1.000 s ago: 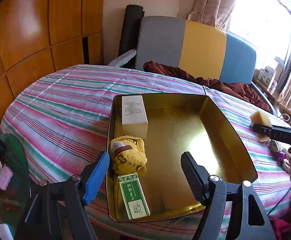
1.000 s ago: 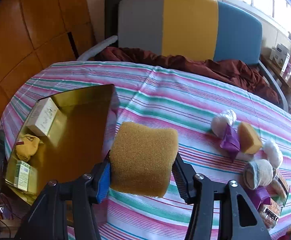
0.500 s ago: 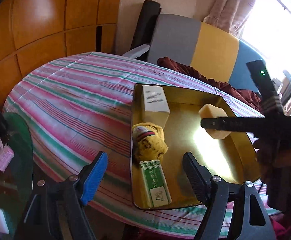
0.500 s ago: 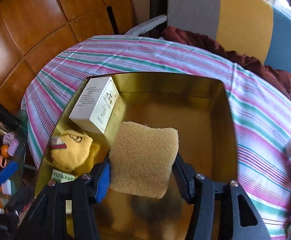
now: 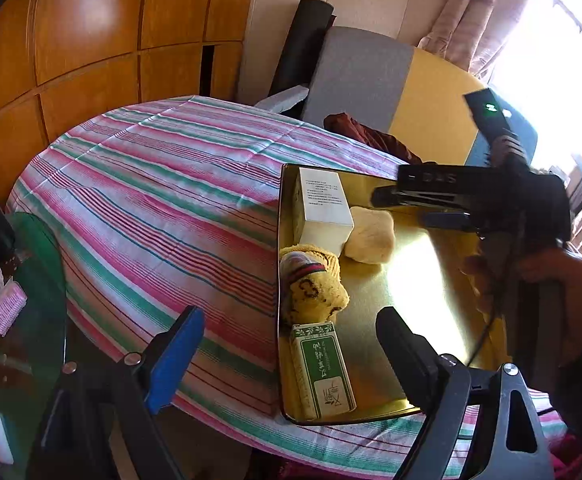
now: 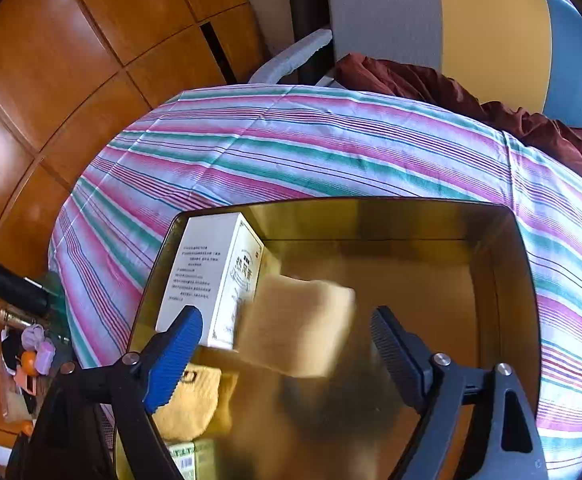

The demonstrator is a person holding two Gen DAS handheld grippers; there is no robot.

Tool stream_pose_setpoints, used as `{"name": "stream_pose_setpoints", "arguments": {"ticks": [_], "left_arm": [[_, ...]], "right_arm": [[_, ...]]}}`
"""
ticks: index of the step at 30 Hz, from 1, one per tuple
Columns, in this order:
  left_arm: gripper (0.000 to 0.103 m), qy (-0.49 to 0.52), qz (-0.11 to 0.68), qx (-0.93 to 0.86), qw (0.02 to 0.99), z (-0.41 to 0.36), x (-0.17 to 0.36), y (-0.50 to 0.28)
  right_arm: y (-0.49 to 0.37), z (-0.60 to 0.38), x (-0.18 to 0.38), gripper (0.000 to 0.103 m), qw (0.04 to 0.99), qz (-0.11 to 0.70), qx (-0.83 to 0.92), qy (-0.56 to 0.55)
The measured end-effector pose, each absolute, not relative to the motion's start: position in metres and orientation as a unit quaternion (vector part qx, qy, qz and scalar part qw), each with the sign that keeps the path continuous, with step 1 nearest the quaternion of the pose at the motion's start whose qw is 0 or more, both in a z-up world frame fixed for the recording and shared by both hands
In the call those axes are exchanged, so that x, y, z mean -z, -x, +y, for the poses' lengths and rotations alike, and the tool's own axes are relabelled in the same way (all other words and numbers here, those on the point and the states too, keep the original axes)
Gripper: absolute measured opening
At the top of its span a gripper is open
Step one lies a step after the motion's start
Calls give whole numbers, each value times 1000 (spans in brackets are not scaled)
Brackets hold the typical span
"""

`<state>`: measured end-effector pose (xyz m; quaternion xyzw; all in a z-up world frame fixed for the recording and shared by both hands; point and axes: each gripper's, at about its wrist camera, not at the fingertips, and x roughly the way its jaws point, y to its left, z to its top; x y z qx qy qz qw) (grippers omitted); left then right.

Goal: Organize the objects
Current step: 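Lower the yellow sponge into the gold tray and open the right tool, then move both tools back toward the remaining items on the cloth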

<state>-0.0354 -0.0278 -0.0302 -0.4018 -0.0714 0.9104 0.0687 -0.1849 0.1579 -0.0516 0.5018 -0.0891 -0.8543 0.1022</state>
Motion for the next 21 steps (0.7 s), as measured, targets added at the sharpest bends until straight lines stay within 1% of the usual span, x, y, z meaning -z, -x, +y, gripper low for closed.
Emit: {"name": "stream_pose_setpoints", "arguments": {"ticks": [3, 4, 5, 10, 15, 21], "left_arm": [[90, 399, -65, -912, 67, -25, 29, 34], [91, 398, -63, -913, 67, -24, 28, 34], [91, 398, -61, -913, 67, -23, 28, 34], [92, 394, -48, -915, 72, -14, 24, 31], [95, 389, -31, -917, 85, -1, 18, 25], [103, 385, -14, -917, 101, 15, 13, 22]], "right_arm": [[173, 164, 46, 91, 100, -88, 860, -492], [168, 165, 44, 95, 98, -83, 864, -487], [159, 169, 41, 103, 94, -76, 868, -481], [122, 192, 27, 103, 75, -59, 886, -454], [91, 225, 14, 103, 55, -59, 899, -430], [60, 274, 11, 103, 2, -51, 904, -425]]}}
